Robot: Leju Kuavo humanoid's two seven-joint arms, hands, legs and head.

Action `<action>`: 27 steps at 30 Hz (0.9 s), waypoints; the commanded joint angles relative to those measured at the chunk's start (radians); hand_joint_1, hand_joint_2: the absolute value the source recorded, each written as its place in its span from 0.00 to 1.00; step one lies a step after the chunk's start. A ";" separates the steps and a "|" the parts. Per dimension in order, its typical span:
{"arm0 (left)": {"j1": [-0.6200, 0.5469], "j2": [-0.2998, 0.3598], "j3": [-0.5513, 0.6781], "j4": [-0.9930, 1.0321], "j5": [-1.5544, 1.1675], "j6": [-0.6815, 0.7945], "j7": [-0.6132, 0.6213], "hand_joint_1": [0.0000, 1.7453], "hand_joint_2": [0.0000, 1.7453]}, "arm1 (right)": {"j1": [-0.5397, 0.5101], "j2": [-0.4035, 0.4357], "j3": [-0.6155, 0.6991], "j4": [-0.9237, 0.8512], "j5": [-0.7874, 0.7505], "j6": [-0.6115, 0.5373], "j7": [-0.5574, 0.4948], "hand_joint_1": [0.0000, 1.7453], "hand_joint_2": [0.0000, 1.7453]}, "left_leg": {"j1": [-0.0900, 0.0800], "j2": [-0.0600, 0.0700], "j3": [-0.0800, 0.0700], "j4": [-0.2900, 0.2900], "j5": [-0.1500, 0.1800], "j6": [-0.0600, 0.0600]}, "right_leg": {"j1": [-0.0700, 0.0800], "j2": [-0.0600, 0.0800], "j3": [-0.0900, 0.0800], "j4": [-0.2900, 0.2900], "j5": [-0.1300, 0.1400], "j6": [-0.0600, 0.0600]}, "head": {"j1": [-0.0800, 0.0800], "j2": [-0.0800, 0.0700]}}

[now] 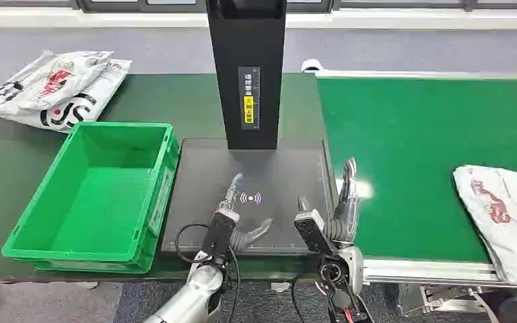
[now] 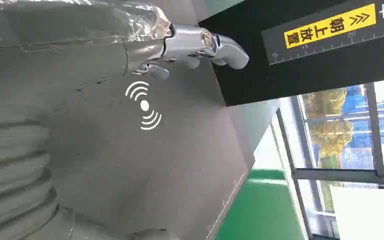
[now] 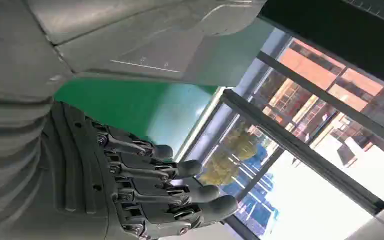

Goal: Moved the parcel from conveyor to table for the left to box.

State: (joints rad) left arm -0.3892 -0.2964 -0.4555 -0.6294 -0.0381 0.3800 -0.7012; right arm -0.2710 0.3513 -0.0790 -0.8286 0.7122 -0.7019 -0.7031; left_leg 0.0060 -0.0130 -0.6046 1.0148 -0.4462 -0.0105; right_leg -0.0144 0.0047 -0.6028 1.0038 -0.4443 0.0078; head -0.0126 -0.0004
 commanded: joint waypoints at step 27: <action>-0.125 -0.010 0.065 0.157 0.025 -0.036 0.003 0.00 1.00 | -0.027 -0.008 -0.245 -0.094 0.029 0.004 0.005 0.00 1.00 | 0.000 -0.002 0.001 -0.001 0.000 0.000 | 0.000 -0.003 0.002 -0.001 0.000 0.000 | 0.000 0.000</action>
State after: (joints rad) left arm -0.4197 -0.3033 -0.4555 -0.6157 -0.0408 0.3716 -0.7015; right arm -0.2687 0.3510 -0.0985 -0.8610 0.6551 -0.7019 -0.7034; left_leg 0.0061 -0.0132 -0.6045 1.0148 -0.4461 -0.0105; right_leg -0.0144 0.0045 -0.6027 1.0039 -0.4442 0.0078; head -0.0126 -0.0004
